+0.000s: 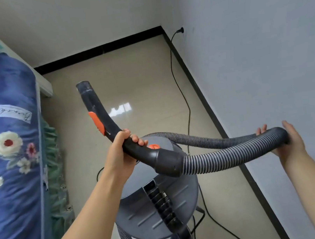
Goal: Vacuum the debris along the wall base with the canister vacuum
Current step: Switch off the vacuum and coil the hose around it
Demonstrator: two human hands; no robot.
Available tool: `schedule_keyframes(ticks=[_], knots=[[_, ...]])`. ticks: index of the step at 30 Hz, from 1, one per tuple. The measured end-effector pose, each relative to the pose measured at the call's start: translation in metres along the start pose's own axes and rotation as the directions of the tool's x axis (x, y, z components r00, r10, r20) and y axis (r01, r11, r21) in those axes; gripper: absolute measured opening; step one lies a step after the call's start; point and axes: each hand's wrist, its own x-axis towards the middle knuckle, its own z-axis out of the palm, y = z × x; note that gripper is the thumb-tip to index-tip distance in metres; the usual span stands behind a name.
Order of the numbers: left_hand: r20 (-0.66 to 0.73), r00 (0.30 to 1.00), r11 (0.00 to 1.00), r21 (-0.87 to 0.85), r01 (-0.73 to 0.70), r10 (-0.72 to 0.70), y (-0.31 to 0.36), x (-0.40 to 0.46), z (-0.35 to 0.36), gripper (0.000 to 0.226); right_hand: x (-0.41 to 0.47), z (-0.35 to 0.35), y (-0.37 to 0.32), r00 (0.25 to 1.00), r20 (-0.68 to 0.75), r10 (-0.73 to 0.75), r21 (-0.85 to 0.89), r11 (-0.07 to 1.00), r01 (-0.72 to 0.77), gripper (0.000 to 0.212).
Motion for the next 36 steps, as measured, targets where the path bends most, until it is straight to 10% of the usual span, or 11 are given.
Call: schedule_keyframes(ticks=[2,7,11,17,21,27,31,36], knots=[[-0.010,1.000,1.000,0.003,-0.007,0.007,-0.008,-0.016,-0.018,0.018,-0.016,-0.026,0.008,0.998,0.008,0.061,0.034,0.998,-0.062,0.136],[-0.033,0.997,0.998,0.018,-0.066,0.067,-0.029,-0.068,-0.078,0.022,-0.082,-0.074,0.046,0.983,-0.143,0.116,0.053,0.993,-0.110,0.068],[-0.197,0.975,0.989,-0.087,-0.119,0.100,-0.046,-0.117,-0.143,0.017,-0.127,-0.102,0.090,0.982,-0.135,0.135,0.003,0.991,-0.136,0.058],[-0.668,0.738,0.941,-0.304,-0.151,-0.097,-0.066,-0.182,-0.239,0.011,-0.176,-0.119,0.199,0.980,-0.120,0.156,-0.327,0.926,-0.187,0.005],[-0.765,0.579,0.878,-0.450,-0.165,-0.284,-0.089,-0.195,-0.288,0.056,-0.171,-0.133,0.272,0.966,-0.226,0.129,-0.449,0.866,-0.221,0.015],[-0.558,0.688,0.770,-0.638,0.001,-0.464,-0.143,-0.168,-0.307,0.049,-0.129,-0.163,0.313,0.960,-0.279,0.024,-0.506,0.846,-0.168,0.048],[-0.457,0.749,0.737,-0.673,0.062,-0.480,-0.176,-0.147,-0.288,0.022,-0.111,-0.161,0.324,0.944,-0.320,-0.075,-0.522,0.846,-0.110,0.042],[-0.410,0.755,0.771,-0.607,0.193,-0.511,-0.214,-0.124,-0.240,0.042,-0.102,-0.158,0.319,0.949,-0.296,-0.113,-0.658,0.744,-0.117,0.038]])
